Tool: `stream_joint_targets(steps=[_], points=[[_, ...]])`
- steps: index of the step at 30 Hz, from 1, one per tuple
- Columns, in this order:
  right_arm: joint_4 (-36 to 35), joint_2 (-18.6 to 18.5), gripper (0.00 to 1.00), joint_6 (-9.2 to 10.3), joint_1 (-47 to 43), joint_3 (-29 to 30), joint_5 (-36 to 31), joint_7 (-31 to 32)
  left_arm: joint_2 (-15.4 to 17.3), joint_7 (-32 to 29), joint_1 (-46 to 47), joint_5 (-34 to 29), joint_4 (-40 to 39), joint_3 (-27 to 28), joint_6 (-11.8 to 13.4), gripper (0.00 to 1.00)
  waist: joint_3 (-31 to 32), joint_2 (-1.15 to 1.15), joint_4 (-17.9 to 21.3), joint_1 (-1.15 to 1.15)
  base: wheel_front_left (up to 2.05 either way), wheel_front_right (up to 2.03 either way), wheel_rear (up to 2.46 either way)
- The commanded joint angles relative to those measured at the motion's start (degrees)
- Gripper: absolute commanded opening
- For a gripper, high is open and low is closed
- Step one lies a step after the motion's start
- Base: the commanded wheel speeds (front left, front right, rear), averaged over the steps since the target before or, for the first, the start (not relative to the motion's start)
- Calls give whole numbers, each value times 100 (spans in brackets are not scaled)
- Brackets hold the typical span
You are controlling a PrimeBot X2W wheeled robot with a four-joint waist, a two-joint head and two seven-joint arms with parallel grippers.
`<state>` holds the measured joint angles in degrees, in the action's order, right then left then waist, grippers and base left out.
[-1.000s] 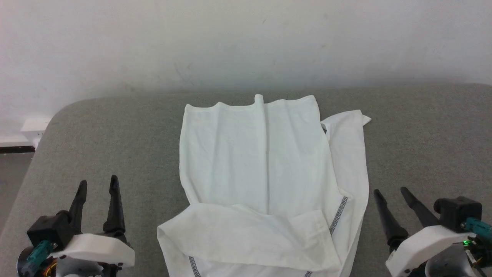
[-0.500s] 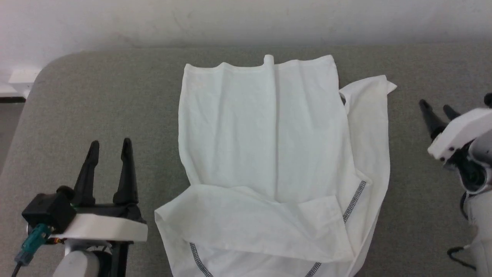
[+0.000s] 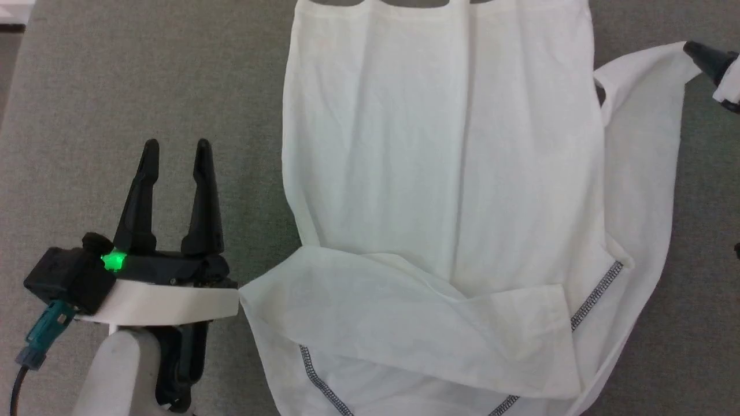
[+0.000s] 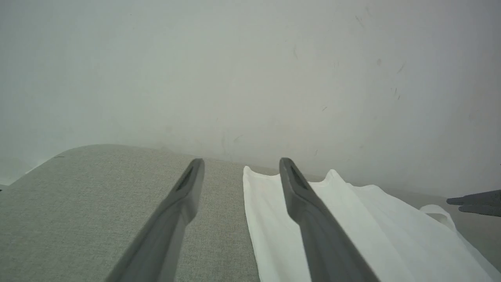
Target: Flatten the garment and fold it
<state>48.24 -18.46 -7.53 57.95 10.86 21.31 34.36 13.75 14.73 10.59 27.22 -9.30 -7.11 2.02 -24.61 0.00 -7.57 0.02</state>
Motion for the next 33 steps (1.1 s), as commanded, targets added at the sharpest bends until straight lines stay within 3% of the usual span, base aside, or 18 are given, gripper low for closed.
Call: stream_joint_targets(steps=[1, 10, 11, 12, 14, 16, 21, 27, 33], points=[[53, -13, 100, 4, 157, -10, -59, 43, -45, 27, 106, -66, -15, 54, -66, 100, -496, 0, -292, -2, 0, 0, 0], [908, -28, 100, 4, 579, 151, -667, 827, -313, 27, 340, -299, 207, 214, -372, 100, -688, 0, -329, -2, 0, 0, 0], [1030, -7, 93, 4, 567, 207, -708, 974, -343, 27, 344, -323, 241, 231, -400, 100, -666, 0, -326, -2, 0, 0, 0], [1138, 12, 46, 4, 553, 254, -747, 1113, -372, 27, 342, -346, 274, 249, -424, 100, -640, 0, -324, -2, 0, 0, 0], [1300, 74, 0, 4, 528, 371, -785, 1308, -427, 27, 319, -393, 337, 297, -464, 100, -575, 0, -301, -2, 0, 0, 0], [1345, 136, 0, 4, 508, 418, -836, 1330, -475, 27, 276, -430, 401, 341, -496, 100, -486, 0, -267, -2, 0, 0, 0], [947, 237, 0, 4, 415, 160, -856, 650, -496, 27, 76, -529, 578, 461, -526, 100, -87, 0, -92, -2, 0, 0, 0], [183, 198, 0, 4, 117, -659, -595, -317, -376, -4, -406, -601, 700, 582, -431, 100, 644, 0, 258, -2, 0, 0, 0], [-778, -63, 0, 4, -471, -1614, -102, -765, -352, -188, -846, -614, 632, 574, -302, 100, 1373, 0, 483, -2, 0, 0, 0]])
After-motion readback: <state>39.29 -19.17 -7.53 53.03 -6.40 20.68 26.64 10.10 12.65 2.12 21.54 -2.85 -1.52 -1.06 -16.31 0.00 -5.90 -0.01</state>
